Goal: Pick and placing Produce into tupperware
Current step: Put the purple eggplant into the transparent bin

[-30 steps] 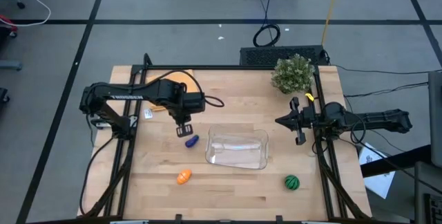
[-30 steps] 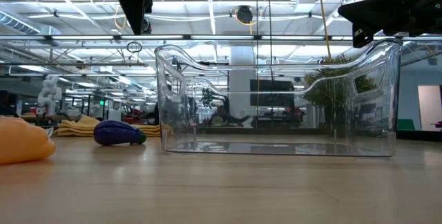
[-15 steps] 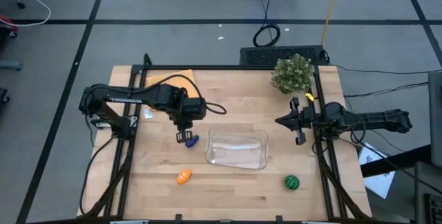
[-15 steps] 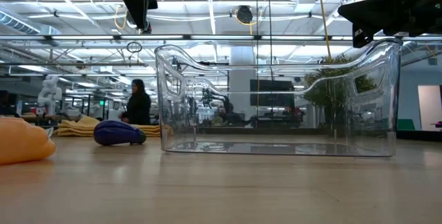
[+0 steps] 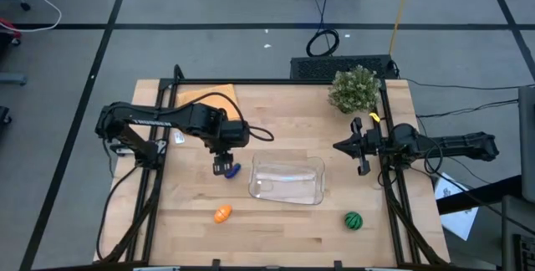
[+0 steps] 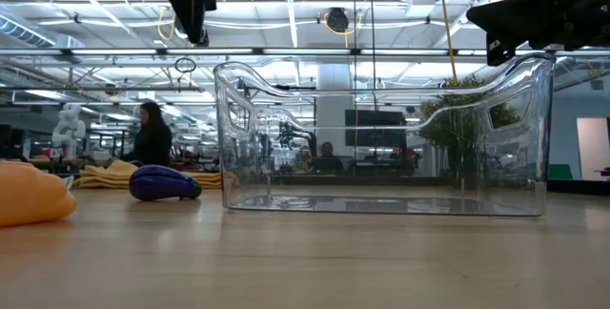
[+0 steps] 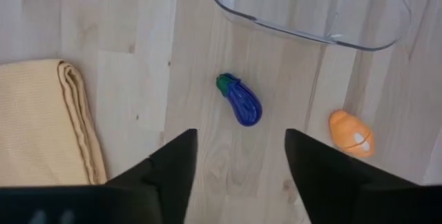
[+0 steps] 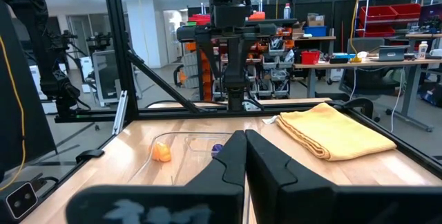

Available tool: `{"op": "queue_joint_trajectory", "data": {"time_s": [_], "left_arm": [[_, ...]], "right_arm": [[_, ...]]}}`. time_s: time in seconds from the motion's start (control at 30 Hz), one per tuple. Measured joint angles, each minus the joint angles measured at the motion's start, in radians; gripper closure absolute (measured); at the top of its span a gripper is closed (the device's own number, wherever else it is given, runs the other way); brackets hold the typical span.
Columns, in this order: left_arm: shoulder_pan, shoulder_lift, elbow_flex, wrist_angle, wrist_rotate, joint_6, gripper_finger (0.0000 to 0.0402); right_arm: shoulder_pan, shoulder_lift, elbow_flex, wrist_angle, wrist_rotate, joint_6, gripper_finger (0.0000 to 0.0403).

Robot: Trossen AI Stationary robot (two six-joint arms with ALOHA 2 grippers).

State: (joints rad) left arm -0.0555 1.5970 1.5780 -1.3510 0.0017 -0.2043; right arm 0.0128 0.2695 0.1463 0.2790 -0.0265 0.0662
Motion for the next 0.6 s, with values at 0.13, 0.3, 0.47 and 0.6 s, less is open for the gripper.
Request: {"op": "queue_joint_trajectory", "data": {"time_s": [0.13,0.3,0.47,0.6], "left_arm": [[0.000,0.000,0.000,-0.004,0.000,-0.003,0.0141],[0.000,-0.002,-0.035,0.016,0.013,-0.020,0.0138],[0.000,-0.002,-0.140,0.080,0.061,-0.030,0.0143],[0.003,-0.001,-0.220,0.133,0.077,-0.030,0.0144]], "right_arm": [[0.000,0.000,0.000,0.000,0.000,0.000,0.0403],[0.000,0.000,0.000,0.000,0.000,0.000,0.0403],[0.000,0.000,0.000,0.000,0.000,0.000,0.0403],[0.000,0.000,0.000,0.000,0.000,0.000,0.0403]]}}
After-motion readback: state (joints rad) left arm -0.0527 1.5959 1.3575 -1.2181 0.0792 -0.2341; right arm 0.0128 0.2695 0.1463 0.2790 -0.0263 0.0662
